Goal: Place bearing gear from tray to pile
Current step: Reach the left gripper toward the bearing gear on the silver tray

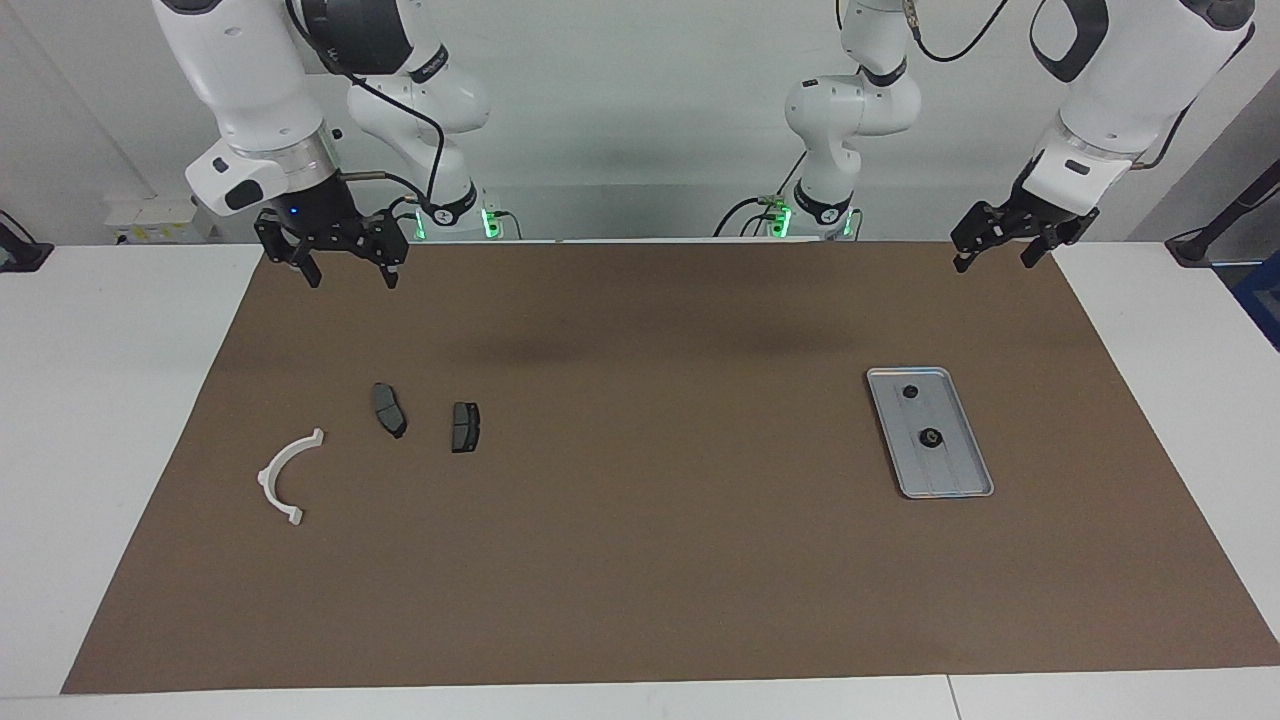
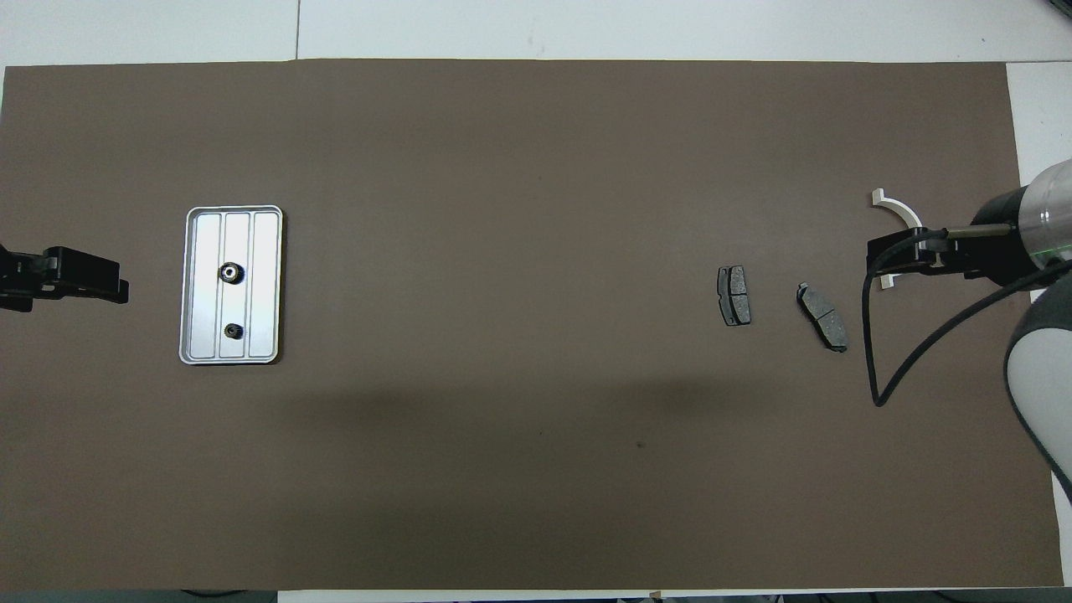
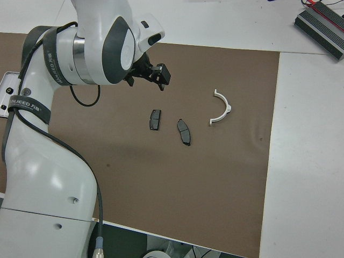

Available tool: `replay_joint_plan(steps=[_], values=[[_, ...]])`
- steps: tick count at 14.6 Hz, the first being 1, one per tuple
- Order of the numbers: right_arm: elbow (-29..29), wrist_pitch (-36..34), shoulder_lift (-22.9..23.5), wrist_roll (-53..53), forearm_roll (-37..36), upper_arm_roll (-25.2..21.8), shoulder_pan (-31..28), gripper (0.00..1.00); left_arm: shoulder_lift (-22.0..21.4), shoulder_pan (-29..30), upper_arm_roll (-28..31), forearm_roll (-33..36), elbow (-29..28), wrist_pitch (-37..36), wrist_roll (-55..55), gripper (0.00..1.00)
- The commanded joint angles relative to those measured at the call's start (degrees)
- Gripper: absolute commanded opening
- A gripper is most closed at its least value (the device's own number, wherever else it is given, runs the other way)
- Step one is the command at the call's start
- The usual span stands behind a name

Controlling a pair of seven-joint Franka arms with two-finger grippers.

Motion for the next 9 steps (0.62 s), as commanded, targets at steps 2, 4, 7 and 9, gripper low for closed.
replay_joint_plan(steps=[2, 4, 7, 9], values=[[0.0, -0.4, -0.6, -1.2, 1.7, -0.4, -0.1, 1.00, 0.3, -0.3, 0.1, 0.0, 0.5, -0.6, 1.4, 1.00], [0.0, -0.4, -0.6, -1.2, 1.7, -0.4, -0.2, 1.00, 0.1, 0.2, 0.1, 0.0, 0.1, -0.7, 1.4, 1.00], [0.0, -0.4, -0.5, -1.2, 1.7, -0.4, -0.2, 1.00, -3.2, 0.3, 0.1, 0.1, -8.4, 6.8, 3.5, 1.00], [-0.1, -0.4, -0.6, -1.2, 1.8, -0.4, -0.1, 1.00, -5.3, 0.5, 0.1, 0.1, -16.8, 13.9, 4.3, 1.00]])
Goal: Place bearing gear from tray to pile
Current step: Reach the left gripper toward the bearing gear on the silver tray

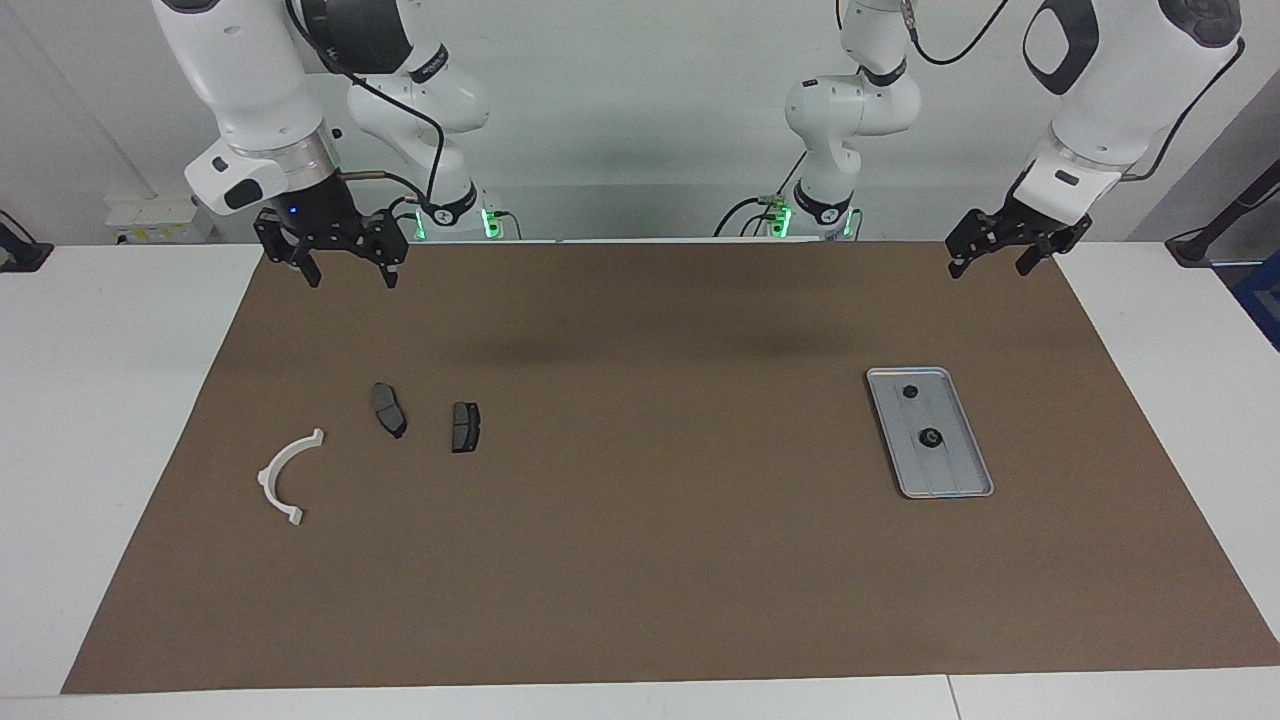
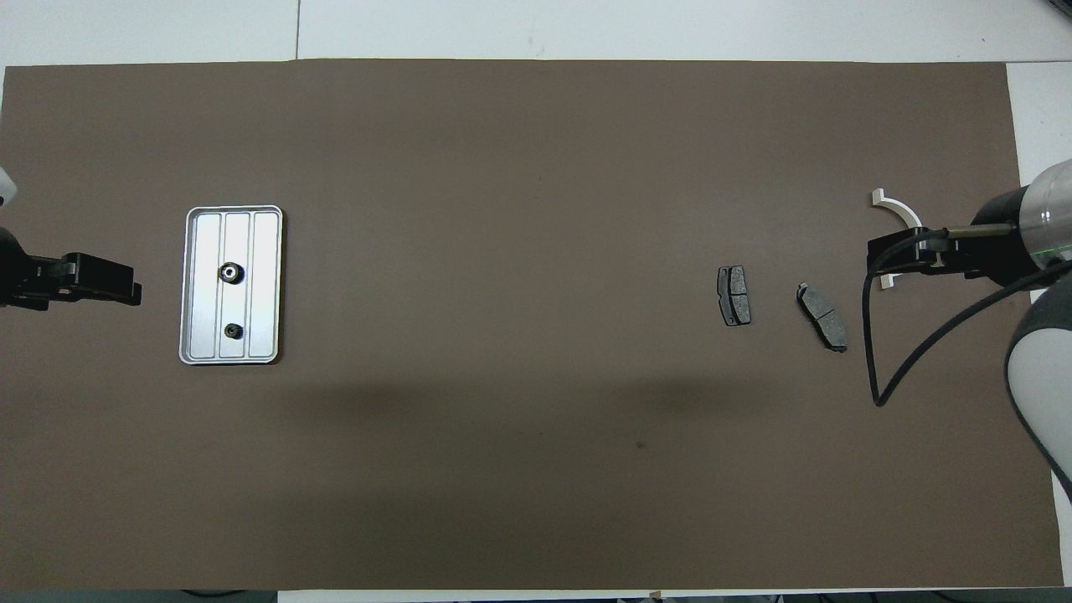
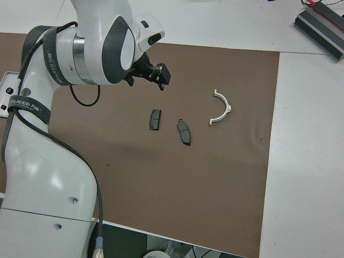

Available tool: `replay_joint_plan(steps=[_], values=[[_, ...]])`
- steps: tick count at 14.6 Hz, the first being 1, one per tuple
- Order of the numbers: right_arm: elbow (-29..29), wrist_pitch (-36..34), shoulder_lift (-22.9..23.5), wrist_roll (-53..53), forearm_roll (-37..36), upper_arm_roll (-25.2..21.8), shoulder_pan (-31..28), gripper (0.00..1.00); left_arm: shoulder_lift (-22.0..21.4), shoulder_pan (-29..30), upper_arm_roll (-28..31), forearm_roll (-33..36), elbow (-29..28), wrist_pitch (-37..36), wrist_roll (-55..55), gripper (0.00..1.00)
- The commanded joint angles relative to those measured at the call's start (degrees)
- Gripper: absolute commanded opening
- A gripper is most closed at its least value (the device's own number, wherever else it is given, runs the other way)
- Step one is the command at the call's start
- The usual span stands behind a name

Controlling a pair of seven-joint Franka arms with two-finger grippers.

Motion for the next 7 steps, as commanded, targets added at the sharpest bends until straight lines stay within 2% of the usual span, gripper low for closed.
replay_joint_plan(steps=[1, 3, 7], values=[[-0.1, -0.4, -0.6, -1.2, 1.7, -0.4, -0.1, 1.00, -4.2, 1.0, 0.0, 0.1, -12.7, 10.2, 1.8, 1.00], [-0.1, -0.5, -0.6, -1.2, 1.7, -0.4, -0.1, 1.00, -2.9, 1.2, 0.0, 0.1, -17.7, 16.6, 1.8, 1.00], [-0.2, -0.5, -1.0, -1.1, 1.7, -0.4, -0.1, 1.00, 2.3, 1.7, 0.1, 0.0, -21.6, 25.6, 2.8, 0.99]])
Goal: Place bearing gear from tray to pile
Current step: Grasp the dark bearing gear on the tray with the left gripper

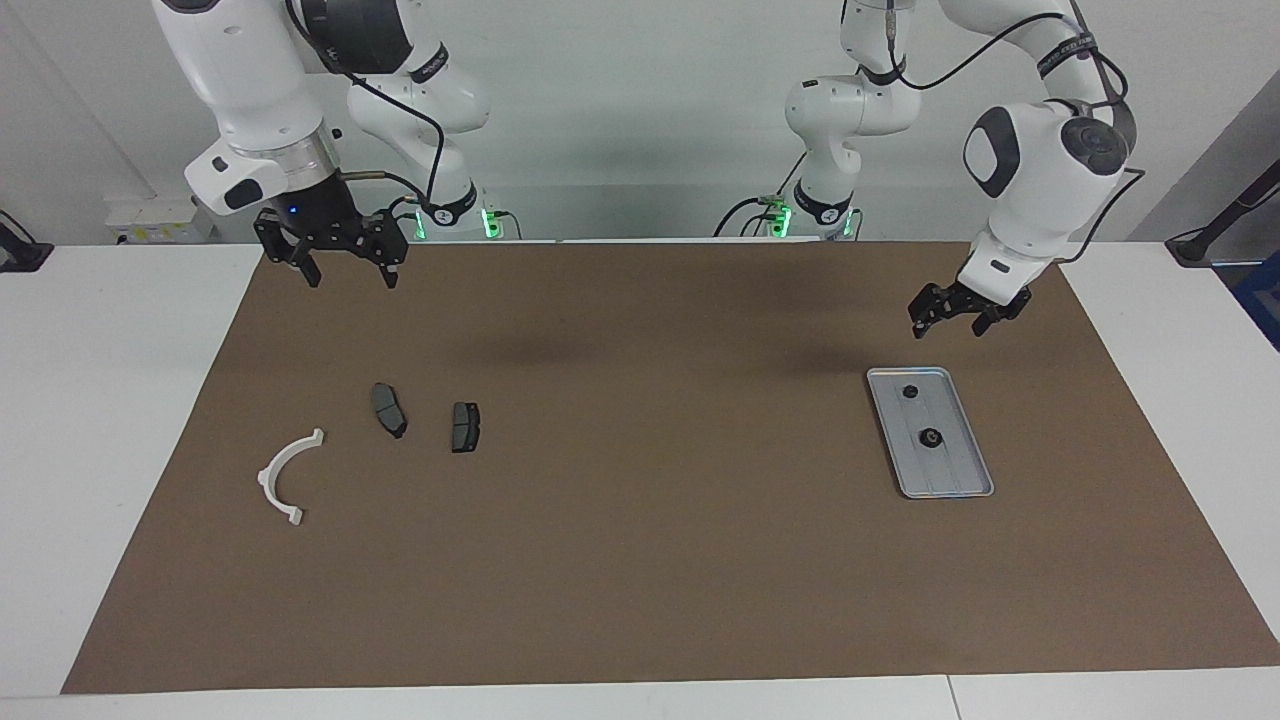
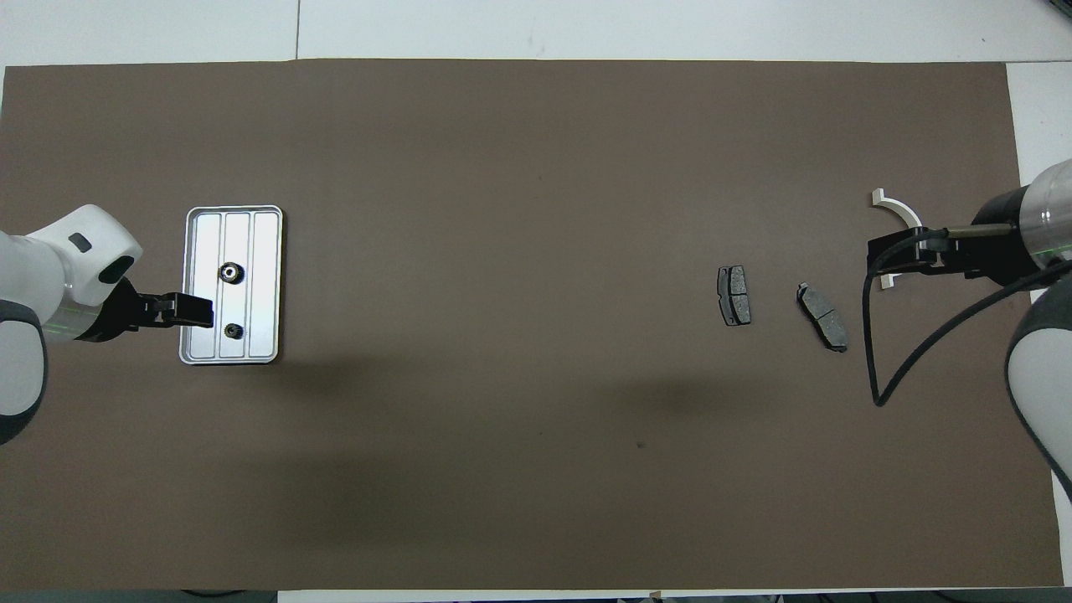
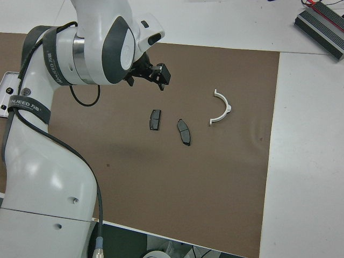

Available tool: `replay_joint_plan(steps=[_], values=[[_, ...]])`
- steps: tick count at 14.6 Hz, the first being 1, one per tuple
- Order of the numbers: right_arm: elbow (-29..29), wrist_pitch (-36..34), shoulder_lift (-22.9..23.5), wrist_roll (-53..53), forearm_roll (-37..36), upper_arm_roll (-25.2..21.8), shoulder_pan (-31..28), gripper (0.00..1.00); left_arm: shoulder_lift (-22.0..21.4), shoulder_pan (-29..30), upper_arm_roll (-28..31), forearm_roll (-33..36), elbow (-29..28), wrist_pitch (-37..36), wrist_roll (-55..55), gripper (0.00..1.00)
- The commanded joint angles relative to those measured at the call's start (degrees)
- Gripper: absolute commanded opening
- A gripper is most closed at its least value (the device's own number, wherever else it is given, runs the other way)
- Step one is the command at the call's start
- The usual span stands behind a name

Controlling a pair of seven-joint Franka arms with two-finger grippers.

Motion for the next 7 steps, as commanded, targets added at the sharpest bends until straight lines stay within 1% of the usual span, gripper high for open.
replay_joint_plan(steps=[1, 3, 5, 7], values=[[-0.2, -0.5, -1.0, -1.1, 1.7, -0.4, -0.1, 1.00, 2.0, 2.2, -0.2, 0.1, -2.4, 6.4, 2.5, 0.98], [-0.2, -0.5, -1.1, -1.2, 1.8, -0.5, -0.2, 1.00, 3.3, 2.9, -0.2, 0.0, -3.5, 9.1, 3.8, 0.96], [-0.3, -0.5, -1.2, -1.3, 1.8, -0.5, -0.2, 1.00, 5.8, 3.2, -0.2, 0.0, -3.5, 11.3, 4.3, 0.95], [-0.2, -0.4, -1.3, -1.4, 1.7, -0.5, -0.1, 1.00, 7.5, 3.2, -0.2, 0.1, -3.8, 12.7, 4.3, 0.94]])
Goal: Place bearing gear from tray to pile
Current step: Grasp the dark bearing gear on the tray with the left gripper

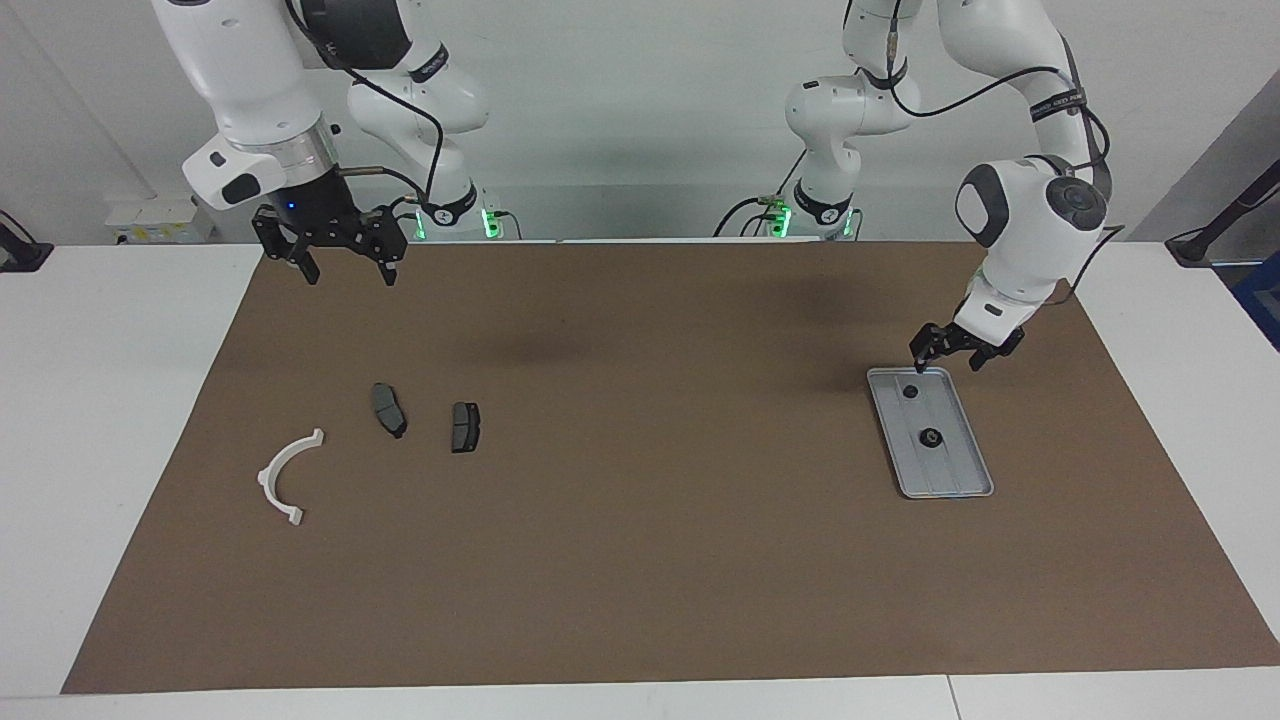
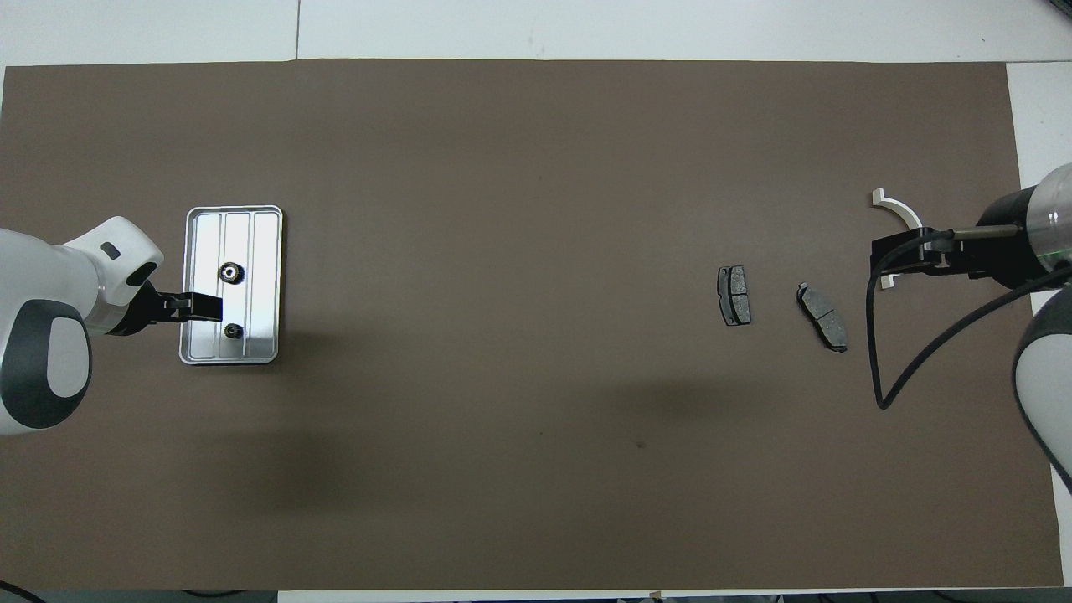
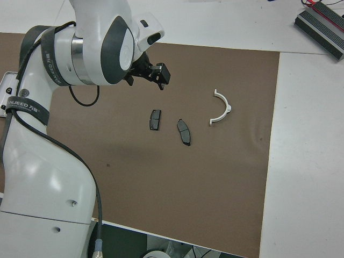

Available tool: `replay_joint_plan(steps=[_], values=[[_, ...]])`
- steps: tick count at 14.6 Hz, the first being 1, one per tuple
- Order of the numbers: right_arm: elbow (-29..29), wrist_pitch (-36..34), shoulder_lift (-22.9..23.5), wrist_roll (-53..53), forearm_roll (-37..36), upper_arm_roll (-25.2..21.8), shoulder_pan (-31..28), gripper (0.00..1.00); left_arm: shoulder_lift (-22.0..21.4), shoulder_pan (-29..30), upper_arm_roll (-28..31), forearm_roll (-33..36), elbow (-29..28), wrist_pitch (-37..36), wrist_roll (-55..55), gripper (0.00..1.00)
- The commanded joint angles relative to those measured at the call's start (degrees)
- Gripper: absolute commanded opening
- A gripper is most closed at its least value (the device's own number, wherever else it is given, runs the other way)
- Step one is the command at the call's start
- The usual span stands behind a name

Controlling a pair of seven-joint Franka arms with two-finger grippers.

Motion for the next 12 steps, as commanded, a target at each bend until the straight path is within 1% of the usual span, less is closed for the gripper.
replay_joint_plan(steps=[1, 4, 7, 11, 12], values=[[-0.2, -0.4, -0.8, -1.5, 1.7, -0.4, -0.2, 1.00, 2.1, 0.4, -0.3, 0.1, -1.0, 2.9, 0.8, 0.92], [-0.3, -0.5, -0.9, -1.5, 1.7, -0.5, -0.2, 1.00, 4.0, -0.1, -0.3, 0.0, -1.2, 4.8, 0.6, 0.91], [-0.4, -0.5, -1.2, -1.4, 1.7, -0.5, -0.2, 1.00, 4.8, -0.1, -0.3, 0.1, -1.6, 6.0, 0.5, 0.88], [-0.4, -0.6, -1.3, -1.4, 1.7, -0.5, -0.2, 1.00, 5.3, -0.3, -0.3, 0.0, -2.7, 7.8, 0.1, 0.87], [-0.4, -0.6, -1.3, -1.4, 1.7, -0.5, -0.2, 1.00, 5.3, -0.3, -0.3, 0.0, -2.9, 7.8, 0.0, 0.85]])
